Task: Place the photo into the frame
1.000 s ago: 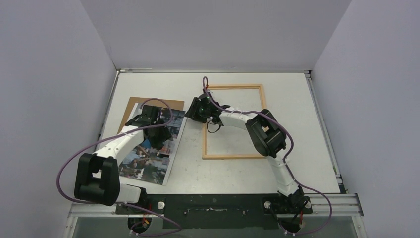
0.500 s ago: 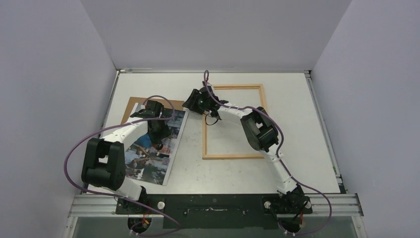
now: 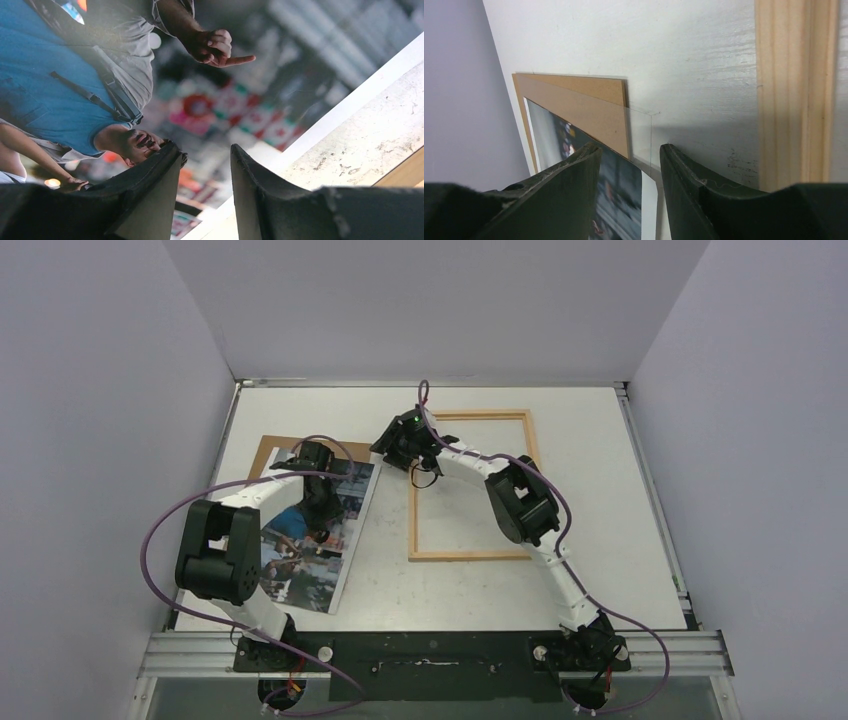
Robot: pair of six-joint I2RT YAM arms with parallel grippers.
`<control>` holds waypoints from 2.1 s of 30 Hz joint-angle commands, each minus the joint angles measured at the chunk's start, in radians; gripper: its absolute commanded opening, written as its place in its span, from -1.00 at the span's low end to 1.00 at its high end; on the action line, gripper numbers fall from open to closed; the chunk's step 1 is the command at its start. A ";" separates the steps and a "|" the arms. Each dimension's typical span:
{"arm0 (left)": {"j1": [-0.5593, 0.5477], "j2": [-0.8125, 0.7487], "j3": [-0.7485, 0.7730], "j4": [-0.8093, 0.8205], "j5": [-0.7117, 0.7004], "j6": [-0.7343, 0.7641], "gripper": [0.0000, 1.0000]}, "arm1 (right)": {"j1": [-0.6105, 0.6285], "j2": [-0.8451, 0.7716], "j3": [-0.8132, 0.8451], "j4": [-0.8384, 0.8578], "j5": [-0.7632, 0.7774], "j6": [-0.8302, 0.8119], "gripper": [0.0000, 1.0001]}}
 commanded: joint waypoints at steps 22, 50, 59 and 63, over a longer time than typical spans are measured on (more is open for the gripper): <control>0.005 0.050 -0.042 0.008 -0.006 0.004 -0.33 | 0.005 0.089 -0.054 0.097 -0.108 0.146 -0.02; 0.005 0.080 -0.077 0.008 -0.005 0.011 -0.43 | -0.038 0.092 -0.139 0.540 -0.236 0.038 -0.47; 0.003 0.063 -0.077 0.013 -0.007 0.008 -0.43 | -0.038 0.064 -0.135 0.506 -0.223 -0.021 -0.89; 0.004 0.038 -0.066 -0.006 -0.020 0.007 -0.42 | -0.038 0.030 -0.152 0.496 -0.202 -0.055 -1.00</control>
